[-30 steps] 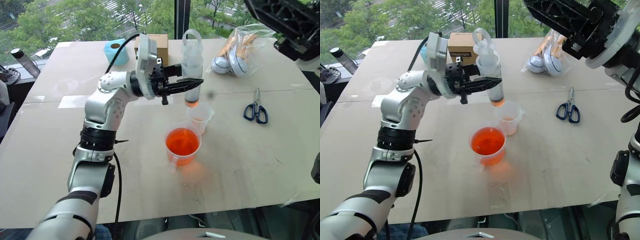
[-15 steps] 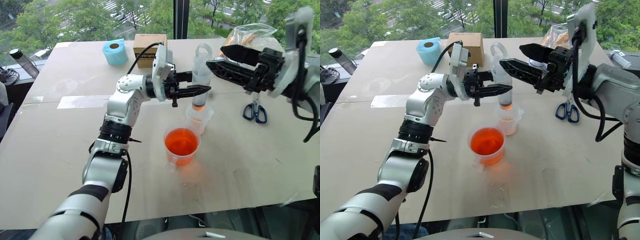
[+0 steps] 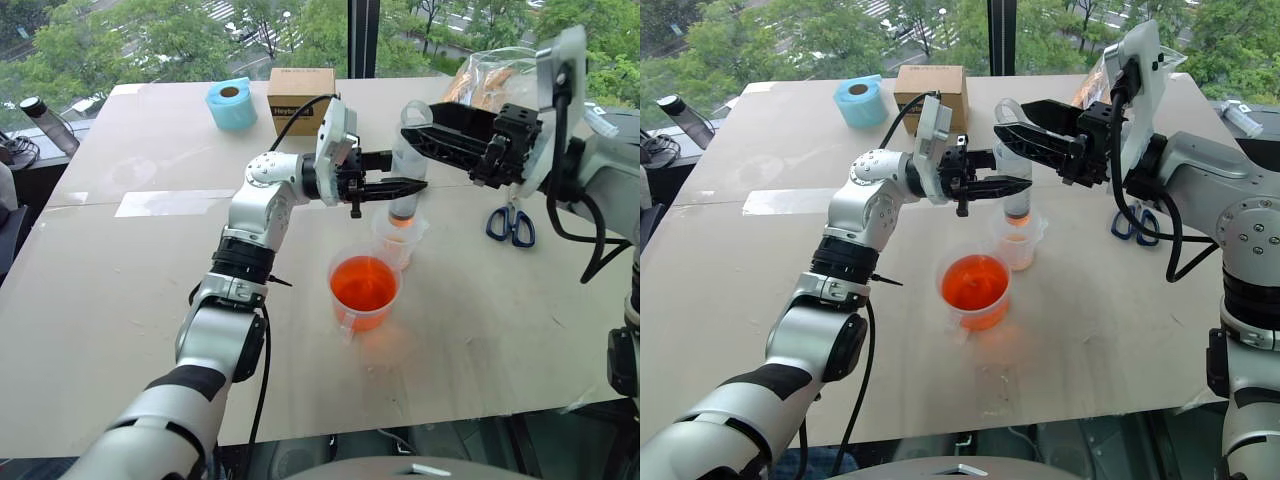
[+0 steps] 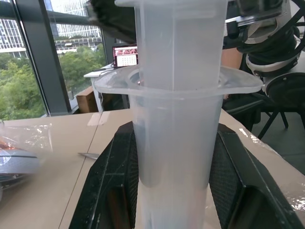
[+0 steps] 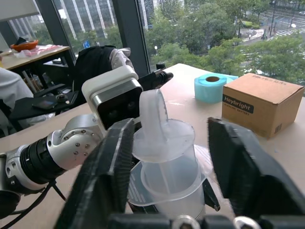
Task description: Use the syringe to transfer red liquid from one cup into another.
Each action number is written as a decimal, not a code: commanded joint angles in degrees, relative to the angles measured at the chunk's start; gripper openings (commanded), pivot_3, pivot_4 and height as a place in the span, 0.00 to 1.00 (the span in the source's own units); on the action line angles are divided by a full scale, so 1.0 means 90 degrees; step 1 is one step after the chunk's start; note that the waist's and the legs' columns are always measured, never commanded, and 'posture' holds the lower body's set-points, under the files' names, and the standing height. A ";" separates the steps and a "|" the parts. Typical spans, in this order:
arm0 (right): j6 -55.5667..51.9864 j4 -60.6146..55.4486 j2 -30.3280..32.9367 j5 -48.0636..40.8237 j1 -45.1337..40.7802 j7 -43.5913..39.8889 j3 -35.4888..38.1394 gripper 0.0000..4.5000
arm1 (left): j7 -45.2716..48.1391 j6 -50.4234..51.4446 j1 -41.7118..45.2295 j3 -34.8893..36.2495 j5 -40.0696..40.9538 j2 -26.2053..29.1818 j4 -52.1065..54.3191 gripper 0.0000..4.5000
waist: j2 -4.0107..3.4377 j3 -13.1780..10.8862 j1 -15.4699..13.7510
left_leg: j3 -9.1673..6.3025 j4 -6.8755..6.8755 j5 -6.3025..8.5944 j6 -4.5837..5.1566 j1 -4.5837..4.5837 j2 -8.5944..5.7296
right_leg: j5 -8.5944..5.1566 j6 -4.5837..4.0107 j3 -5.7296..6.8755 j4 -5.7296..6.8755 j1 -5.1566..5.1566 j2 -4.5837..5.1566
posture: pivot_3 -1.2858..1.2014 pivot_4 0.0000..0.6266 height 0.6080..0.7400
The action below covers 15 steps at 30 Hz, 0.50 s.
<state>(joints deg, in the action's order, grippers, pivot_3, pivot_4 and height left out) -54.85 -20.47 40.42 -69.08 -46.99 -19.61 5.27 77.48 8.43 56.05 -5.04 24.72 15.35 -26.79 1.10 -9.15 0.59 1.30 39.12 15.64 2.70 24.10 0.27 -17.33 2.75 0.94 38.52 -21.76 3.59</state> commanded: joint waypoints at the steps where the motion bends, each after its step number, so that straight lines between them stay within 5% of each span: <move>1: -0.0042 -0.0198 0.0004 0.0114 -0.0124 -0.0029 0.0102 0.18 | 0.0052 -0.0101 0.0267 0.0069 0.0002 -0.0036 0.0117 0.31 | 0.0000 0.0000 -0.0002 | 0.0000 0.0000 0.0000 0.0000 0.0000 0.0000 | 0.0000 0.0000 0.0000 0.0001 0.0000 0.0000 | 0.52 0.24 1.00; 4: -0.0132 -0.0258 0.0127 0.0334 -0.0023 -0.0178 0.0006 0.01 | -0.0005 -0.0095 0.0329 0.0095 -0.0004 -0.0100 0.0099 0.31 | 0.0000 0.0000 -0.0004 | -0.0001 0.0000 0.0000 0.0000 0.0001 0.0000 | 0.0000 0.0000 0.0001 0.0004 0.0000 0.0000 | 0.52 0.24 1.00; 15: -0.0769 -0.0329 0.0404 0.0904 0.0201 -0.0345 -0.0298 0.01 | -0.0121 -0.0230 0.0584 0.0295 -0.0044 -0.0323 -0.0204 0.31 | 0.0000 0.0000 -0.0004 | -0.0002 0.0002 0.0000 0.0000 0.0002 -0.0001 | 0.0000 0.0000 0.0002 0.0003 -0.0001 -0.0001 | 0.52 0.24 1.00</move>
<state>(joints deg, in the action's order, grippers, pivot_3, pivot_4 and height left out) -58.48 -22.64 43.05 -61.74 -46.54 -22.55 4.67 76.45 8.43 57.29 -5.03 22.13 13.05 -30.73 1.10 -9.15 0.56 1.29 39.13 15.64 2.70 24.11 0.26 -17.33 2.75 0.96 38.56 -21.76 3.58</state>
